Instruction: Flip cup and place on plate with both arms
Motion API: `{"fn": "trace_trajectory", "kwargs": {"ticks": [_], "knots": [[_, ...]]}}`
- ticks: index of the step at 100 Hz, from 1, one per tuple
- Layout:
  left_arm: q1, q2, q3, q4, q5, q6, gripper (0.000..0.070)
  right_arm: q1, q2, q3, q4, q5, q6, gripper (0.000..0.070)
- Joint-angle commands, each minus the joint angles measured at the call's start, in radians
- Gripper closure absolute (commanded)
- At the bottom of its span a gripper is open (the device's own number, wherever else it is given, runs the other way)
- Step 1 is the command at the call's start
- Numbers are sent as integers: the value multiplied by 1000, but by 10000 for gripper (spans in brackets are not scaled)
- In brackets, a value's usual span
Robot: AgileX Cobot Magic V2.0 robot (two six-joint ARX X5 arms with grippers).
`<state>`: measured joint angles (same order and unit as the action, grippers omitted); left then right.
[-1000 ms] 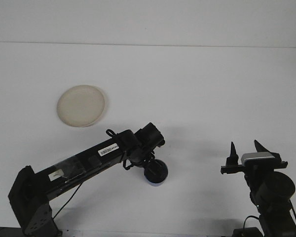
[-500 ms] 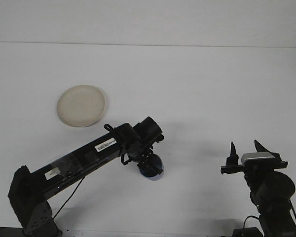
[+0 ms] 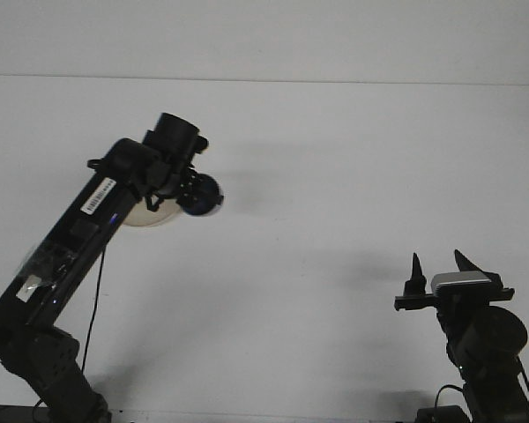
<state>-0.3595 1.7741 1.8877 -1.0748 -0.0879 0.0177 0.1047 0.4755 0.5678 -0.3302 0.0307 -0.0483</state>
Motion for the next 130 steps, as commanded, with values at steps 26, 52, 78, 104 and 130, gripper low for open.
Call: {"fn": "trace_trajectory", "kwargs": {"ticks": [26, 52, 78, 104, 130], "knots": [[269, 85, 23, 21, 22, 15, 694, 2, 3, 8, 12, 3, -5, 219], [342, 183, 23, 67, 64, 5, 694, 2, 3, 8, 12, 3, -5, 219], [379, 250, 23, 82, 64, 4, 689, 2, 3, 8, 12, 3, -5, 219], [380, 274, 23, 102, 65, 3, 659, 2, 3, 8, 12, 3, -5, 219], [380, 274, 23, 108, 66, 1, 589, 2, 3, 8, 12, 3, -5, 219]]}}
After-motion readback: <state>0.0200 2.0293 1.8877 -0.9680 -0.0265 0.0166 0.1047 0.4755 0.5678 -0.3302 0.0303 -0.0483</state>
